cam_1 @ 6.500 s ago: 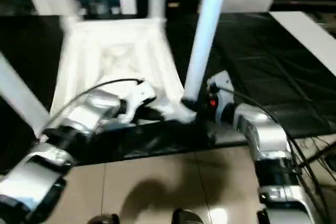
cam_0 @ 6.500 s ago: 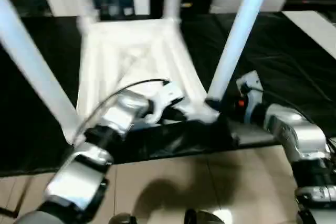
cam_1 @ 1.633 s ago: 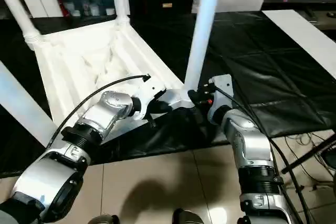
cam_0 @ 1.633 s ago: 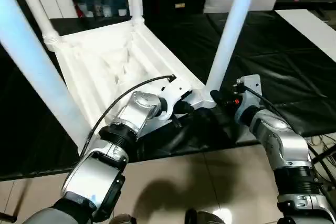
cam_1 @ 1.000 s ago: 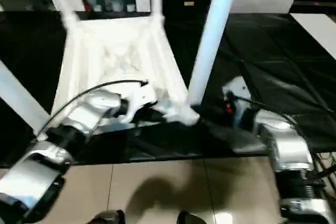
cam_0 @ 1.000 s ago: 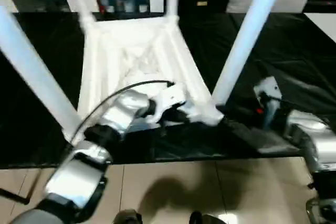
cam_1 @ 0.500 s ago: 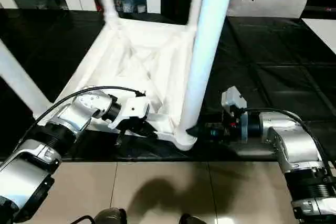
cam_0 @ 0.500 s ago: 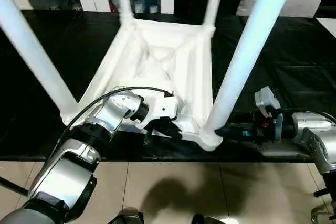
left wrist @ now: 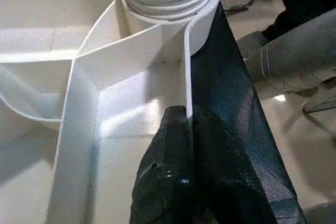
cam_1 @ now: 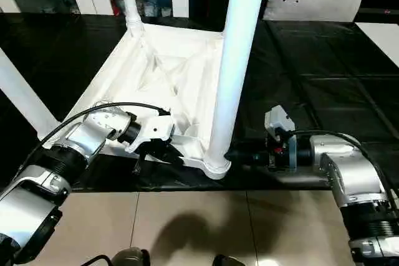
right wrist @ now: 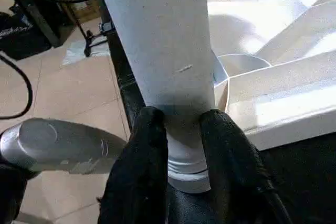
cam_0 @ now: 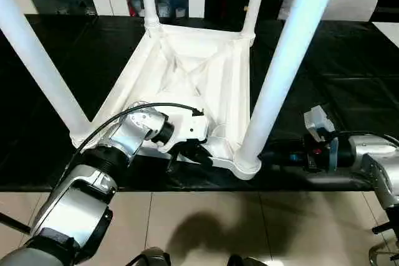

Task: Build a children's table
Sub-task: Rotate leg to tighten

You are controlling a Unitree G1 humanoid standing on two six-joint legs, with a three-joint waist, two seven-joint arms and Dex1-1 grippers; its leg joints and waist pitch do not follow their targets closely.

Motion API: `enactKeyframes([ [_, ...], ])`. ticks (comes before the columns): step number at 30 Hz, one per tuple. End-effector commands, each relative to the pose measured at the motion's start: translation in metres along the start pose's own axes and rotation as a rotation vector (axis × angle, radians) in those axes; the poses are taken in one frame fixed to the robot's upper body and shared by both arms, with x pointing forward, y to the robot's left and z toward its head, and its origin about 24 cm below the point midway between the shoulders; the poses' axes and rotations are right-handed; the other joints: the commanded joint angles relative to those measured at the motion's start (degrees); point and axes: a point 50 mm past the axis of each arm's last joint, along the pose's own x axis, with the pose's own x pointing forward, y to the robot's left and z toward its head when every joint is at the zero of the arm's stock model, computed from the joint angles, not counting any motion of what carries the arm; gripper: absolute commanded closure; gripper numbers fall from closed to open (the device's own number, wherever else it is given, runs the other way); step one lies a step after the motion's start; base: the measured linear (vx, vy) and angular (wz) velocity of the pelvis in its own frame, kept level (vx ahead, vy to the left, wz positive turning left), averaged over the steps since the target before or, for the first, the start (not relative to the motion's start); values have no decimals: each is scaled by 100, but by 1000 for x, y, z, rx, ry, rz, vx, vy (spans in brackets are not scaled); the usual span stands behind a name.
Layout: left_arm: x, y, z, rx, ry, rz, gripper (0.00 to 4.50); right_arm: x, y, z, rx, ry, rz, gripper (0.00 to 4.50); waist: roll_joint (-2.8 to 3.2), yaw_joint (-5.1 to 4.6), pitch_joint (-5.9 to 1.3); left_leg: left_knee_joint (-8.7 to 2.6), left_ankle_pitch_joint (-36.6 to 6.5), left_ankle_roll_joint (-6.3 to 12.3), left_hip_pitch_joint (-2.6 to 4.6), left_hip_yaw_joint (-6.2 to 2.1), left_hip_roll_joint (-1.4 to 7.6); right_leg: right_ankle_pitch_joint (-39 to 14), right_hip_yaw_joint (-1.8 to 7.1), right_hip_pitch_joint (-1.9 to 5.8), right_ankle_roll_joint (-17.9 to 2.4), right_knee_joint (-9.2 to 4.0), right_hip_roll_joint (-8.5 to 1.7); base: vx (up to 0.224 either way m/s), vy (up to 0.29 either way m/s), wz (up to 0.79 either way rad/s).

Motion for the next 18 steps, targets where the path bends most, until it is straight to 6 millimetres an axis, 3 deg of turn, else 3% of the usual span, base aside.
enactKeyframes([
  [1,22,-6,7,36,-9,-73,450,10,2,3,15,-27,25,304,-85,-40,-427,-338,-1177,472,40,10,127,-2085,242,354,-1119,-401,-305,0,0,0],
  [9,21,-6,6,29,-10,-57,450,12,3,3,7,-12,40,223,-74,-34,-448,-327,-1112,501,40,11,143,-1721,255,351,-1261,-357,-311,0,0,0],
  [10,21,-6,6,29,-10,-55,450,13,3,3,5,-12,40,217,-102,-30,-472,-320,-1085,510,41,15,139,-1702,252,366,-1263,-354,-313,0,0,0],
  [14,21,-6,6,28,-9,-51,450,18,-1,2,-44,2,-5,183,-84,-21,-464,-321,-1065,485,35,15,140,-1777,253,348,-1232,-356,-324,0,0,0],
  [18,21,-6,5,27,-7,-50,450,20,-2,1,-61,16,-22,175,-73,-9,-472,-322,-1127,447,69,22,146,-1816,260,330,-1239,-370,-323,0,0,0],
])
